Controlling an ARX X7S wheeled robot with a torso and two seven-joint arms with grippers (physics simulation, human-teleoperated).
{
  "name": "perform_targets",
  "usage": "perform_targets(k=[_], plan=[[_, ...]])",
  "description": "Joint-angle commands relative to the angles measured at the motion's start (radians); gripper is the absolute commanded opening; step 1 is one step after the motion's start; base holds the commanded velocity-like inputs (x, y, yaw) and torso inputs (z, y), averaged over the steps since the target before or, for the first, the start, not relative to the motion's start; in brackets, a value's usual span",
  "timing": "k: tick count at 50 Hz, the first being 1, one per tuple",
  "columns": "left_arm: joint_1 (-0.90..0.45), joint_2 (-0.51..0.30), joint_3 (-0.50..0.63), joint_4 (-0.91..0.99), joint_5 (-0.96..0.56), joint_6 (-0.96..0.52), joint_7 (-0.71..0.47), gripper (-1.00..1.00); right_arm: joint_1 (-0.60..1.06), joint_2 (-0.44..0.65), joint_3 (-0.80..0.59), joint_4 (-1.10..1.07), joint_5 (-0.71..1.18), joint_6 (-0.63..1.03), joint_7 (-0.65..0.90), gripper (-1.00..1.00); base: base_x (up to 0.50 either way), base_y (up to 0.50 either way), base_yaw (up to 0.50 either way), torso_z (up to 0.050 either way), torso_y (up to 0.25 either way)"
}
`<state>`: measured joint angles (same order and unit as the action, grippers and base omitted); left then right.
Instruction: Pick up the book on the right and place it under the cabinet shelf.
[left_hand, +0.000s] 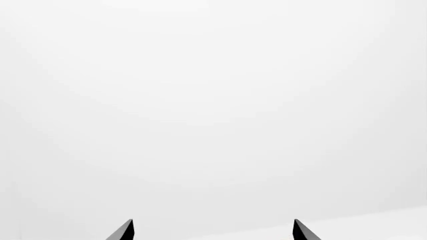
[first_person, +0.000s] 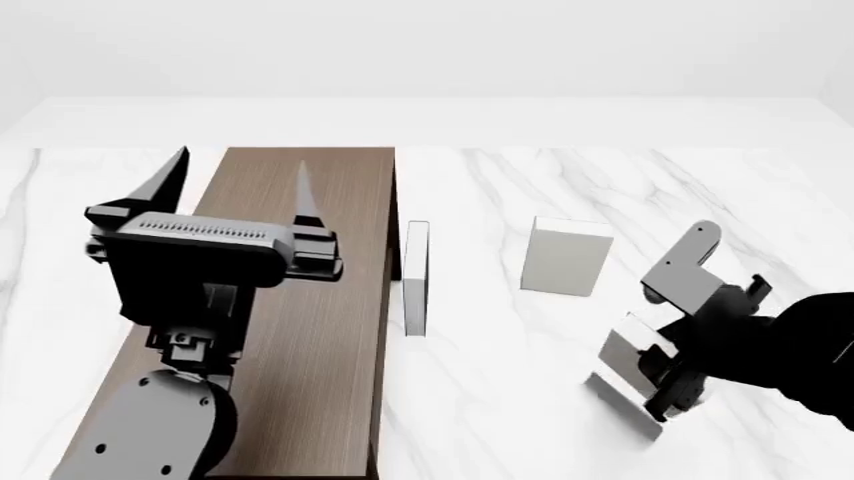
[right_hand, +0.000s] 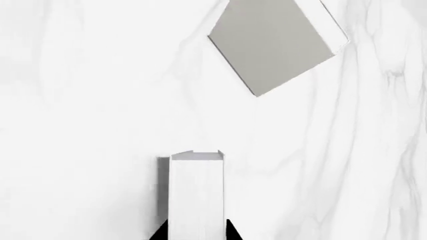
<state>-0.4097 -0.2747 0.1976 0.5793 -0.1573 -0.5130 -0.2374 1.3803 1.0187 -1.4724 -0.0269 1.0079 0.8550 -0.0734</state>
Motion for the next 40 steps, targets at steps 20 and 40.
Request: perform_targets(k=[20,40], plan=[[0.000,-0.011,-0.012,0.030,-0.028,-0.005,-0.011,1.00,0.062,0.171,0.171,-0.309,0.304,-0.072,0.059,-1.00,0.00,0.00,0.00,0.000,0.000],[0.000,-0.018,-0.021,0.037,-0.044,-0.008,-0.019,1.00,-0.231,0.115,0.223,-0.244,0.605,-0.507,-0.025,-1.00,0.00,0.00,0.00,0.000,0.000]])
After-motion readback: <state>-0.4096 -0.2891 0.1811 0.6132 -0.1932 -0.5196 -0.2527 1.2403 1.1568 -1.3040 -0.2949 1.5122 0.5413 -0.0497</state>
